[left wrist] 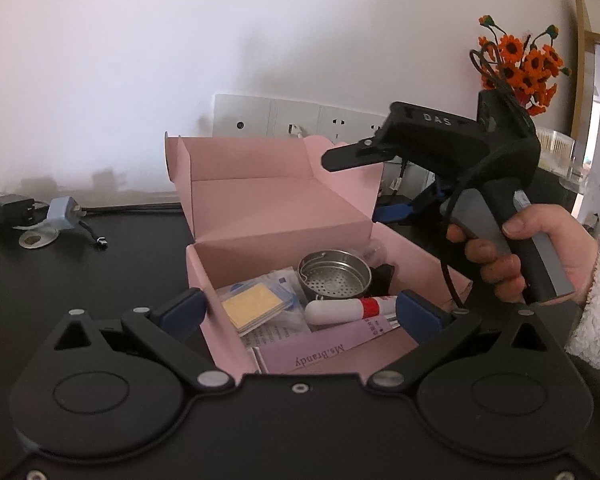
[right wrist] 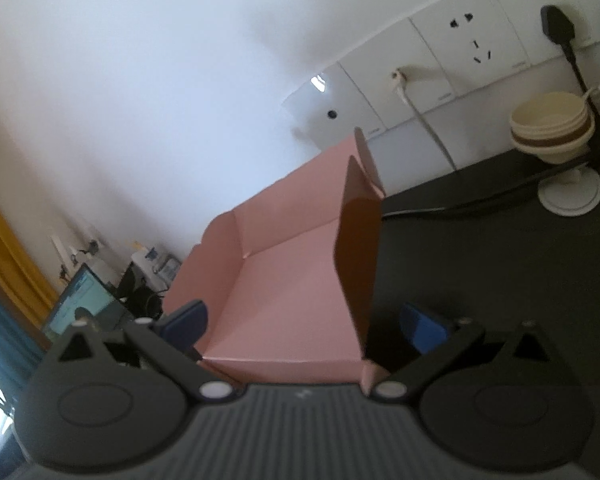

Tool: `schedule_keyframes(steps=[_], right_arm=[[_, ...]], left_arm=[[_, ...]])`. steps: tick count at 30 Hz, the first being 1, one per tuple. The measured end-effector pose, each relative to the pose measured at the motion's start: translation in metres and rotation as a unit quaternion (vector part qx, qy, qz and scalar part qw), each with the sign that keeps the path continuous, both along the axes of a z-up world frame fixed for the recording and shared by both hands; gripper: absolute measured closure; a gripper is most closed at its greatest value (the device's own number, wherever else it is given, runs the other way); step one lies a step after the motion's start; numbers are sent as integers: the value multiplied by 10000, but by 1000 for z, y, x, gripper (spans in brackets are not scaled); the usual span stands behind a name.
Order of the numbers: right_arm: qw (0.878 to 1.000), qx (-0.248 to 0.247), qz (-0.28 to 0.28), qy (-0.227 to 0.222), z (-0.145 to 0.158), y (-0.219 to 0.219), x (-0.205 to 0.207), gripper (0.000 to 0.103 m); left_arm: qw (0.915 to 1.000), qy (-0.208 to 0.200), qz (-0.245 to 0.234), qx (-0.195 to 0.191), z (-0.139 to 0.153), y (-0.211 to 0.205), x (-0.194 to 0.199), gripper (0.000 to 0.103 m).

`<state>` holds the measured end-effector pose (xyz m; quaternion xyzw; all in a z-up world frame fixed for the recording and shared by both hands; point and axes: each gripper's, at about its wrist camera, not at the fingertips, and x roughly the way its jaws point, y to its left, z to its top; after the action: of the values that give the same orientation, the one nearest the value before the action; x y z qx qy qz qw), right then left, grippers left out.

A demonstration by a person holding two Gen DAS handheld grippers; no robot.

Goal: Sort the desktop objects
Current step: 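Move the right tool to the raised lid flap of the pink box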

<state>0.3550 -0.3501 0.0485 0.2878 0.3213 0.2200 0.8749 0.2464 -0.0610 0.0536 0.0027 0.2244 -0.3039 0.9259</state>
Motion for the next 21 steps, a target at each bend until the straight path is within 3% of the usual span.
schedule_keyframes(steps=[4, 21], right_arm=[[9998, -171, -8, -71, 1, 7, 2, 1], [9994, 13, 337, 38, 2, 19, 7, 1]], left_arm=[[10000, 33, -15, -47, 1, 2, 1, 0], [10000, -13, 18, 25, -1, -1, 0, 0]])
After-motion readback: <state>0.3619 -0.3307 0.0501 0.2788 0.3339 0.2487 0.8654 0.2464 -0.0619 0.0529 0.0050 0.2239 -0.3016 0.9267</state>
